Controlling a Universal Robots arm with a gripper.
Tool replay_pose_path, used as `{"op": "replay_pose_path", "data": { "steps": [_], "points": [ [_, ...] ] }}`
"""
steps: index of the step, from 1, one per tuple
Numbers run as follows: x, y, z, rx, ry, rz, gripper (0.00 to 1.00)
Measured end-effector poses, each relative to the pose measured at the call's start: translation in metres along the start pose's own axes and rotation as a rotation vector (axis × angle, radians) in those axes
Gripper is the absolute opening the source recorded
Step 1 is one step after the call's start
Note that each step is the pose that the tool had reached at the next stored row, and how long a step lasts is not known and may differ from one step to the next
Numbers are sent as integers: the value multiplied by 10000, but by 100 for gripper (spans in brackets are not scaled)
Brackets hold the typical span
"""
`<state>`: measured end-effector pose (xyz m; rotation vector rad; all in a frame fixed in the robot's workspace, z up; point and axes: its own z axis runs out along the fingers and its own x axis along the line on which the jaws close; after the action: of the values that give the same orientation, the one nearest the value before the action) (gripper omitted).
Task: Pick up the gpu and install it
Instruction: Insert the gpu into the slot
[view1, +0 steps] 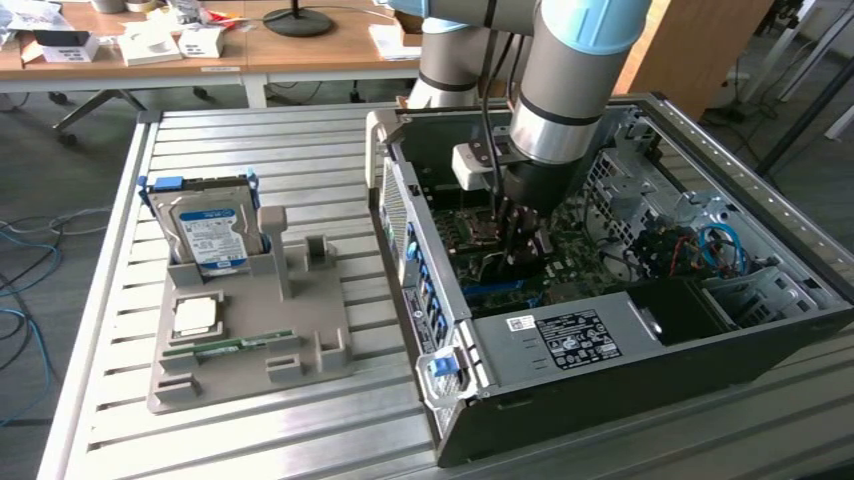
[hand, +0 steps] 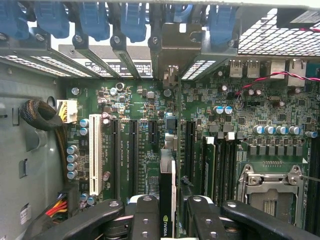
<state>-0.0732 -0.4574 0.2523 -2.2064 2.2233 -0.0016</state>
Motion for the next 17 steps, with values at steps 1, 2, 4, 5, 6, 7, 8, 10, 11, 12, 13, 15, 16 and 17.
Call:
{"op": "replay_pose_path", "data": {
  "steps": [1,2,4,5,6,7,8,10,11,12,13,15,16,17],
  "points": [
    [0,0,1,0,0,0,26],
    [1,0,4,0,0,0,26],
    [1,0,8,0,2,0,26],
    [0,0,9,-1,3,0,26],
    [0,0,10,-1,2,0,26],
    [0,0,13,0,0,0,26],
    [0,0,18,1,-2,0,26],
    [0,0,27,0,-1,0,26],
    [0,0,31,0,0,0,26],
    [0,0,35,0,0,0,26],
    [0,0,39,0,1,0,26],
    [1,0,43,-1,2,0,26],
    [1,1,43,-1,2,0,26],
    [0,1,44,-1,2,1,26]
  ]
}}
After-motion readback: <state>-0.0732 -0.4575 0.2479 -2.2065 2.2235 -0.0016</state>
